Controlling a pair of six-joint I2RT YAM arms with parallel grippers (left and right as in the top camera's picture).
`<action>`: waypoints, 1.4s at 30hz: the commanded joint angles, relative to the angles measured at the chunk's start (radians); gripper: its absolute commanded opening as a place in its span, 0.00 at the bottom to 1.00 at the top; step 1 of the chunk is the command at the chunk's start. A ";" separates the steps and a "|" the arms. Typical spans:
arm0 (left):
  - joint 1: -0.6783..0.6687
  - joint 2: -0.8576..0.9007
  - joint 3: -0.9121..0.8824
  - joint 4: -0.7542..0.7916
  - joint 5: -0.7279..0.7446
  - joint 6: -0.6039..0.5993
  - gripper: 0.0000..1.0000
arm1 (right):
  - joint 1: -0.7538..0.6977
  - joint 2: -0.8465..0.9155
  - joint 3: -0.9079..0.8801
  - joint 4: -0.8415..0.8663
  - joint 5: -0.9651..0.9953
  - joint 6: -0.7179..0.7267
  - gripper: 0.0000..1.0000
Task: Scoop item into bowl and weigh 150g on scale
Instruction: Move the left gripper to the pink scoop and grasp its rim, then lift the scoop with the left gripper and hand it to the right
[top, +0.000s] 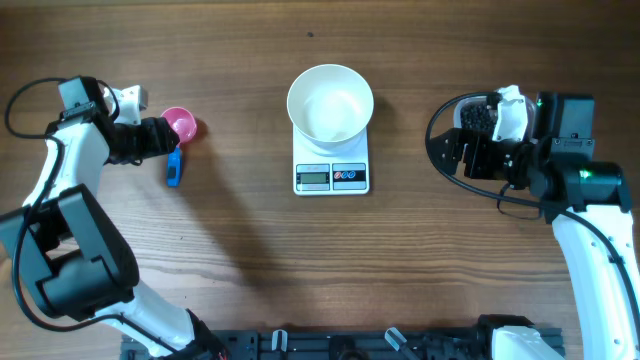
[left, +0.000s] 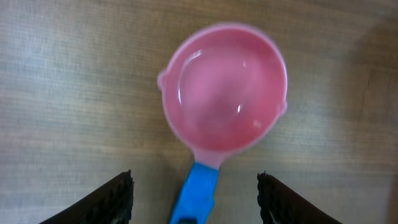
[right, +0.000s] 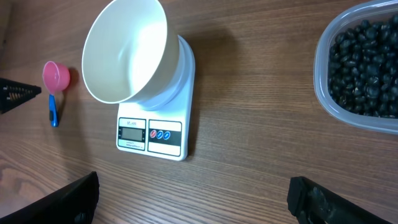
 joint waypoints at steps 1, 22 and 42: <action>0.004 0.037 0.013 0.039 0.040 0.020 0.65 | -0.002 0.003 0.022 0.000 -0.023 0.017 1.00; -0.056 0.173 0.013 0.359 0.032 -0.138 0.04 | -0.002 0.003 0.021 0.002 -0.019 0.037 1.00; -0.283 -0.235 0.016 0.358 0.275 -1.202 0.04 | 0.121 0.007 0.159 0.163 -0.173 0.212 0.90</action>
